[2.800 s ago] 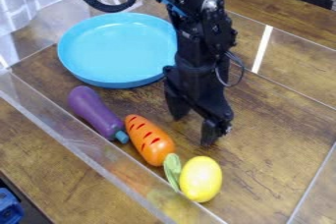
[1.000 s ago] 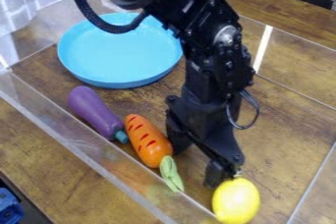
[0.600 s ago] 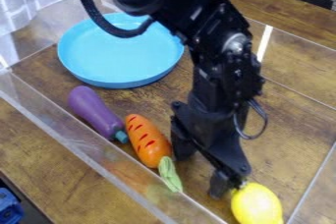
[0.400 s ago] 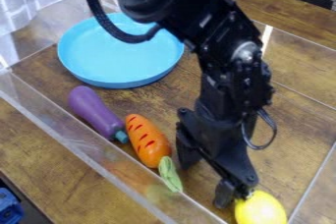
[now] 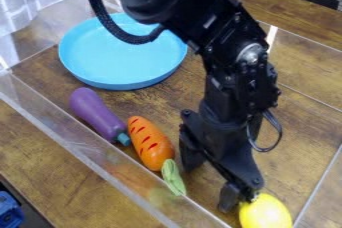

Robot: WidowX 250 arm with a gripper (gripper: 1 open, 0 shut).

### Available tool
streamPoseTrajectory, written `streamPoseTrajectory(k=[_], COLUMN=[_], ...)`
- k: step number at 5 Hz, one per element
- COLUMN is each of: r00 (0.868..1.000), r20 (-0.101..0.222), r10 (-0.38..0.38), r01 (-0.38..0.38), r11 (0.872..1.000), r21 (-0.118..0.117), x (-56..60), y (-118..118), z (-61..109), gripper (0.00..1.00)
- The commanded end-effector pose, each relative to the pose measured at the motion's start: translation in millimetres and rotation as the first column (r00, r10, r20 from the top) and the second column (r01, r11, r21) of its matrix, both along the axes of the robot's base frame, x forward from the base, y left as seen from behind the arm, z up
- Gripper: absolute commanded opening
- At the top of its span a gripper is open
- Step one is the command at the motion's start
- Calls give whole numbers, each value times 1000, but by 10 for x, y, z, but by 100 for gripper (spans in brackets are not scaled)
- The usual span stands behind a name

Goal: Remove the carrot from the blue tray and put it on the table

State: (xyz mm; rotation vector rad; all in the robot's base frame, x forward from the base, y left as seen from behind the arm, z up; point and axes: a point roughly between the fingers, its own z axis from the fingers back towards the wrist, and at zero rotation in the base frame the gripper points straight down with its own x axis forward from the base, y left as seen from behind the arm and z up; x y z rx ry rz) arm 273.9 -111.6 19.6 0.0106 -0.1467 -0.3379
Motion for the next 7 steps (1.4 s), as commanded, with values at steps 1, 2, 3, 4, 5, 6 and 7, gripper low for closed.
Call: streamPoseTrajectory(k=[1, 2, 3, 4, 5, 6, 7], r00=[997, 997, 997, 996, 996, 995, 996], r20=[57, 58, 61, 68, 73, 76, 75], r10=[-45, -47, -50, -52, -53, -57, -58], r01=[46, 49, 52, 54, 55, 58, 58], r11=[999, 998, 998, 998, 998, 998, 998], r21=[-28, -28, -29, -25, -19, -9, -2], x=[57, 74, 87, 118, 144, 161, 166], y=[-189, -214, -243, -260, -266, -258, -236], z=[122, 101, 75, 48, 31, 20, 7], gripper=[100, 100, 100, 100, 100, 100, 100])
